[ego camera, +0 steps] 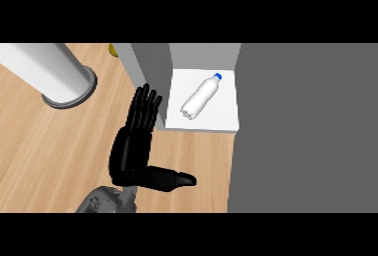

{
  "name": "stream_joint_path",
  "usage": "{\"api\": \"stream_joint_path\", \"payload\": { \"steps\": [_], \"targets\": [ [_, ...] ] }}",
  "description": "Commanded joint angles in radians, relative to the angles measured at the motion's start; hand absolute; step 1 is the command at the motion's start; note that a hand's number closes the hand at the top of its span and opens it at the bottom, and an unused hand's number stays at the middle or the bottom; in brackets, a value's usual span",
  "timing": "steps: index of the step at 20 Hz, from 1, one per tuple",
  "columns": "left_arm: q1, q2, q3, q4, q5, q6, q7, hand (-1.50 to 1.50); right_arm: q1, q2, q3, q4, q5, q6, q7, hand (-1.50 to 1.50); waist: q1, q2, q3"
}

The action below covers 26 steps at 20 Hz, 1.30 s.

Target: Pick up the bottled water, place it into the cabinet and close the cabinet

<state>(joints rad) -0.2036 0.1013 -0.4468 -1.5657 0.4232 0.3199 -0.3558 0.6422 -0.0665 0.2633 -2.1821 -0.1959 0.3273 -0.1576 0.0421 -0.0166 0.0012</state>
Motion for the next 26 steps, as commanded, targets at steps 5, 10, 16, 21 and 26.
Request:
{"api": "stream_joint_path", "payload": {
  "steps": [5, 10, 16, 21, 26],
  "targets": [
    [0.317, 0.116, -0.104, -0.462, -0.042, 0.070, 0.067, -1.50, 0.013, -0.144, 0.053, -0.062, 0.047, 0.123, 0.068, 1.50, -0.016, 0.007, -0.001],
    [0.518, 0.229, -0.036, -0.591, -0.018, 0.025, -0.022, -1.50, 0.002, -0.175, 0.155, -0.102, 0.130, 0.187, 0.035, 1.50, -0.021, 0.008, -0.002],
    [0.696, 0.299, 0.022, -0.691, 0.023, -0.034, -0.091, -1.50, -0.033, -0.166, 0.275, -0.205, 0.202, 0.162, 0.151, 1.50, -0.015, 0.010, -0.003],
    [0.808, 0.349, 0.086, -0.750, 0.097, -0.122, -0.132, -1.50, -0.101, -0.095, 0.389, -0.190, 0.279, 0.115, 0.230, 1.50, -0.010, 0.012, -0.003],
    [0.958, 0.404, 0.171, -0.795, 0.184, -0.226, -0.178, -1.50, -0.104, -0.045, 0.481, -0.169, 0.335, 0.091, 0.271, 1.50, 0.002, 0.005, -0.004]
  ]
}}
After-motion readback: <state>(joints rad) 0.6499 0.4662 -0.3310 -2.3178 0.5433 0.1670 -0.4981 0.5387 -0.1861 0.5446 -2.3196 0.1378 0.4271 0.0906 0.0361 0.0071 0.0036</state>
